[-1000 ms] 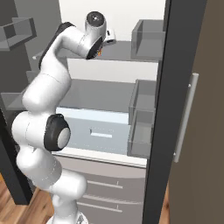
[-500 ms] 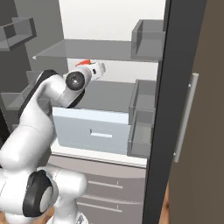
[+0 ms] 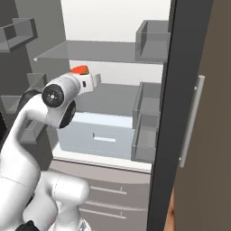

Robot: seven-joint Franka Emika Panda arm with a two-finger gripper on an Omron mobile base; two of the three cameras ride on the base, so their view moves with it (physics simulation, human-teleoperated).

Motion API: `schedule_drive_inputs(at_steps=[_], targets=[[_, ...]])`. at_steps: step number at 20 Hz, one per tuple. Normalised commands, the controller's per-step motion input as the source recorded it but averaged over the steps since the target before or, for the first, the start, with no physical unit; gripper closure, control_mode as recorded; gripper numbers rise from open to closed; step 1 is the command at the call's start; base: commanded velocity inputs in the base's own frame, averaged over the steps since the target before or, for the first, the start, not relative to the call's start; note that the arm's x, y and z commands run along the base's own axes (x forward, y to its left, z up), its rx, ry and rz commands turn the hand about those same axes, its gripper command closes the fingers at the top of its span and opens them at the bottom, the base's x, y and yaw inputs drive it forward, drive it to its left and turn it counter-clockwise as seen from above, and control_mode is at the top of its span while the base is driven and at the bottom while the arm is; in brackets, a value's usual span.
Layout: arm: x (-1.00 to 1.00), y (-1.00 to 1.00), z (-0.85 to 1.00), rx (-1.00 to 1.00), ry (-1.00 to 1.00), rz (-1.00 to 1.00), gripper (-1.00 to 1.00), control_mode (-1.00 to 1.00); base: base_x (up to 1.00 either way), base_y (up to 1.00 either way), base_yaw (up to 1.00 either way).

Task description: Pick the cheese from the fridge and the cheese grater from the cabinet and place them next to the salad bowl.

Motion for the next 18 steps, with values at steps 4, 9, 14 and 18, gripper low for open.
schedule_drive_inputs(at_steps=[4, 9, 14, 18], targets=[[-1.00, -0.03, 0.16, 0.09, 0.10, -0.09, 1.00, -1.00, 0.00, 0.00, 0.00], [-1.00, -0.01, 0.17, 0.09, 0.15, -0.08, 1.00, -1.00, 0.00, 0.00, 0.00], [-0.87, 0.00, 0.04, 0.06, 0.16, -0.04, 1.00, -1.00, 0.00, 0.00, 0.00], [-0.52, 0.00, 0.00, 0.00, 0.16, -0.04, 1.00, -1.00, 0.00, 0.00, 0.00]])
